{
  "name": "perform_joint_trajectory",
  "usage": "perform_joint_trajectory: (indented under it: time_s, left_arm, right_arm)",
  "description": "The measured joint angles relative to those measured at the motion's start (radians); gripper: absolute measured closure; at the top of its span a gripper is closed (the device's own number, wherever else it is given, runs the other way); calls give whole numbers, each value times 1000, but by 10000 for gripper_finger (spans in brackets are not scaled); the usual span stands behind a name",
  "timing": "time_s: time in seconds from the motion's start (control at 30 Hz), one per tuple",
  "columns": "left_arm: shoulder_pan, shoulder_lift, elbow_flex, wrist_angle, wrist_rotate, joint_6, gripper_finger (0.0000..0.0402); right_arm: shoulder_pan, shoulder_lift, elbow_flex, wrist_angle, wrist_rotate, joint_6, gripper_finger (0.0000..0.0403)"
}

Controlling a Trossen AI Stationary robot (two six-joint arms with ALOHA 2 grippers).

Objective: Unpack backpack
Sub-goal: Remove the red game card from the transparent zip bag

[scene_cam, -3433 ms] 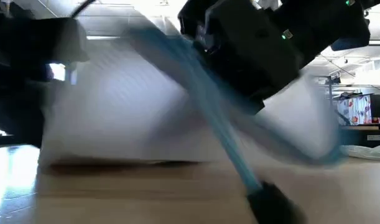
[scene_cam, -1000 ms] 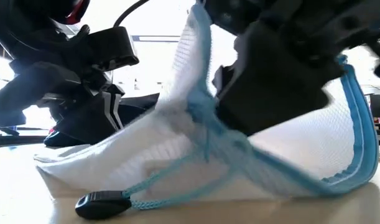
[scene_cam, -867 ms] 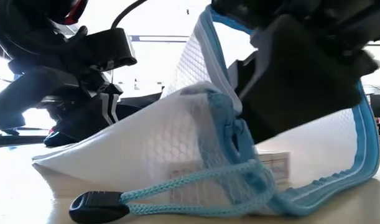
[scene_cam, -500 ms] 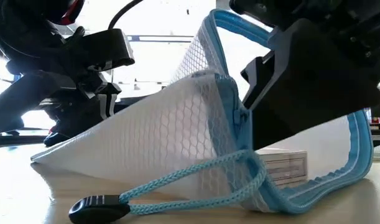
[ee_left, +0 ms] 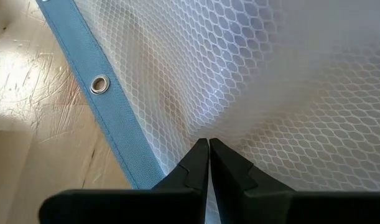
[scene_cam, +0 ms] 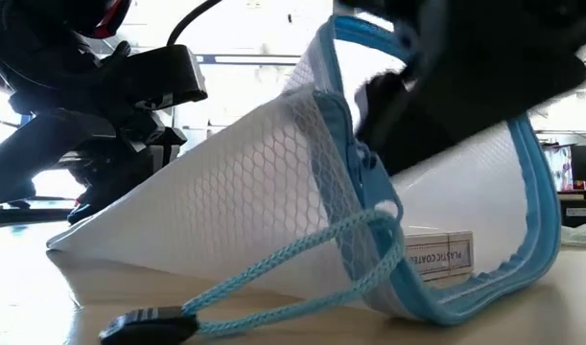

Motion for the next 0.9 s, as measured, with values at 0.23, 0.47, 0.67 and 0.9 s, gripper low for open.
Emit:
perform_joint_trajectory:
  time_s: [0.23,0.47,0.67,0.9]
  left_arm:
    - [-5,0,-2,14,-1,2,402]
    - [-6,0,-2,16,0,2,402]
    - [-6,0,-3,25,4,2,402]
    - [-6,0,-3,22,4,7,402]
  right_arm:
    - [-30,0,2,-26,-53,-97,32]
    - [-30,49,3,-23,-57,-218,21]
    - [-36,82,8,3,-54,-177,26]
    - [-35,83,8,8,-42,-28,118]
